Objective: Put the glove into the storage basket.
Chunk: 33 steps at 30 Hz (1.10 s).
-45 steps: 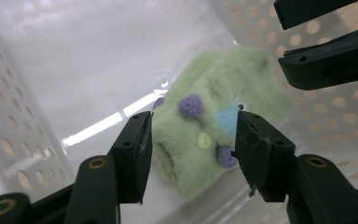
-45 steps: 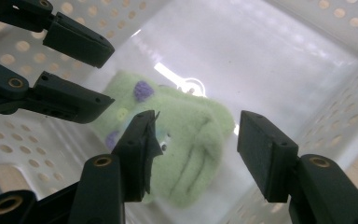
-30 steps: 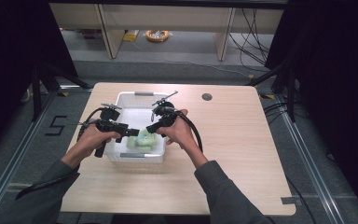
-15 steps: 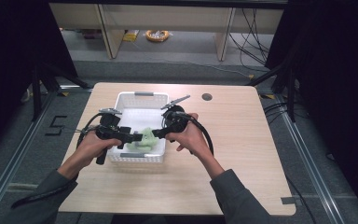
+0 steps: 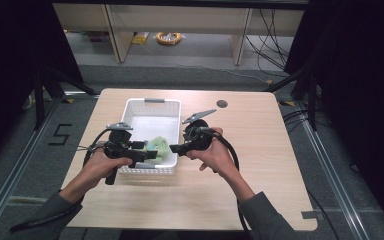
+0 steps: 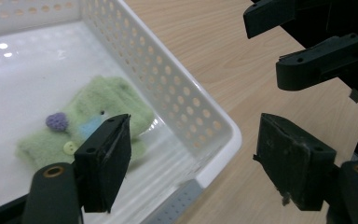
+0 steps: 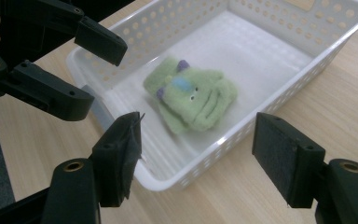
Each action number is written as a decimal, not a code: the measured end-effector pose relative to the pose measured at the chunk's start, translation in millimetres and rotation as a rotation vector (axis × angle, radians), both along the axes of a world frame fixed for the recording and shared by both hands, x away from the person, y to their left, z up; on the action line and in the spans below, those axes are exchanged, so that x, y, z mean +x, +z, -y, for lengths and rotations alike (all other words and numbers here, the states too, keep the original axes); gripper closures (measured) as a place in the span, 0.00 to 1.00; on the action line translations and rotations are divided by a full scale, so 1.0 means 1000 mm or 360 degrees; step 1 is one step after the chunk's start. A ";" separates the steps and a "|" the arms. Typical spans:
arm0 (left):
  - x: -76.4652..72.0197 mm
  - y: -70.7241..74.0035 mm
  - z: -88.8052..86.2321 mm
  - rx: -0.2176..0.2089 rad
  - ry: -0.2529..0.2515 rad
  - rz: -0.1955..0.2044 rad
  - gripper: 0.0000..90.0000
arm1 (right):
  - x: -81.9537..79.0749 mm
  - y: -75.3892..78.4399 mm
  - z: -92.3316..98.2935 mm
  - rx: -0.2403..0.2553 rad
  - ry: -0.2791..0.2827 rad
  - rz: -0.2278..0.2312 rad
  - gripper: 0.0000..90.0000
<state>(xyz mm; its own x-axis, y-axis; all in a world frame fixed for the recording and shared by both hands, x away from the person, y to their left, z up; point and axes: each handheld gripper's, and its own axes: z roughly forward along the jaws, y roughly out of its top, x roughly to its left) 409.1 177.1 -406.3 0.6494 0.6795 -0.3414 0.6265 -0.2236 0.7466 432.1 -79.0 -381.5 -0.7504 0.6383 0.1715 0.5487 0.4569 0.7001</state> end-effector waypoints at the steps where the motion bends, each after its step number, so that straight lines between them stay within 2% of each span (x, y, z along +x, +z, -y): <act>1: -0.002 0.001 0.000 -0.0010 -0.0014 -0.0005 0.27 | -0.001 0.000 0.001 0.0013 0.0001 0.0002 0.37; 2: -0.003 0.001 0.001 -0.0029 -0.0012 -0.0003 0.25 | -0.003 0.001 0.003 0.0006 -0.0008 0.0002 0.37; 3: -0.005 0.001 0.002 -0.0032 -0.0020 -0.0002 0.23 | -0.004 0.001 0.004 0.0021 0.0017 0.0002 0.37; 5: -0.009 0.002 0.004 -0.0028 -0.0042 0.0015 0.17 | -0.007 0.001 0.007 0.0013 -0.0003 0.0007 0.37; 8: -0.014 0.003 0.005 -0.0020 -0.0081 0.0055 0.17 | -0.010 0.000 0.012 0.0045 -0.0008 0.0013 0.37; 11: -0.021 0.005 0.008 -0.0048 -0.0082 0.0070 0.17 | -0.012 -0.001 0.017 0.0045 0.0016 0.0020 0.37; 14: -0.028 0.004 0.011 -0.0053 -0.0119 0.0098 0.17 | -0.016 -0.002 0.022 0.0072 0.0014 0.0023 0.37; 15: -0.031 0.004 0.012 -0.0046 -0.0128 0.0104 0.17 | -0.017 -0.001 0.024 0.0054 -0.0002 0.0017 0.37; 16: -0.033 0.004 0.013 -0.0046 -0.0134 0.0108 0.17 | -0.017 -0.003 0.026 0.0081 0.0012 0.0057 0.37; 17: -0.035 0.004 0.015 -0.0057 -0.0145 0.0110 0.17 | -0.020 -0.002 0.028 0.0077 -0.0003 0.0017 0.37; 20: -0.043 0.004 0.018 -0.0068 -0.0154 0.0128 0.17 | -0.024 -0.002 0.035 0.0097 0.0001 0.0057 0.37; 23: -0.050 0.004 0.021 -0.0073 -0.0158 0.0154 0.17 | -0.029 -0.001 0.041 0.0111 -0.0010 0.0044 0.36; 24: -0.052 0.003 0.022 -0.0071 -0.0158 0.0145 0.17 | -0.029 -0.001 0.043 0.0116 -0.0001 0.0077 0.36; 25: -0.053 0.002 0.023 -0.0072 -0.0182 0.0155 0.17 | -0.031 -0.002 0.045 0.0122 0.0022 0.0073 0.36; 26: -0.056 0.002 0.024 -0.0068 -0.0170 0.0156 0.17 | -0.033 -0.002 0.047 0.0133 0.0003 0.0065 0.36; 27: -0.057 0.001 0.024 -0.0059 -0.0192 0.0157 0.17 | -0.035 -0.002 0.049 0.0131 -0.0001 0.0059 0.36; 29: -0.061 -0.001 0.027 -0.0081 -0.0196 0.0149 0.17 | -0.039 -0.003 0.054 0.0121 -0.0010 0.0075 0.36; 30: -0.062 -0.003 0.028 -0.0089 -0.0207 0.0147 0.17 | -0.042 -0.004 0.055 0.0144 -0.0030 0.0067 0.36; 31: -0.064 -0.003 0.029 -0.0092 -0.0202 0.0126 0.17 | -0.043 -0.005 0.058 0.0137 -0.0020 0.0067 0.36; 33: -0.067 -0.006 0.032 -0.0095 -0.0195 0.0140 0.17 | -0.046 -0.008 0.063 0.0134 -0.0019 0.0083 0.36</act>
<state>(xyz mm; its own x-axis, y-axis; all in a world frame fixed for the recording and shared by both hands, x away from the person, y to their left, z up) 342.2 145.5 -412.2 0.7555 0.5734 -0.3170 0.5288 -0.2480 0.8117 386.3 -141.7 -389.4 -0.7522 0.6322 0.1859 0.5154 0.3887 0.7637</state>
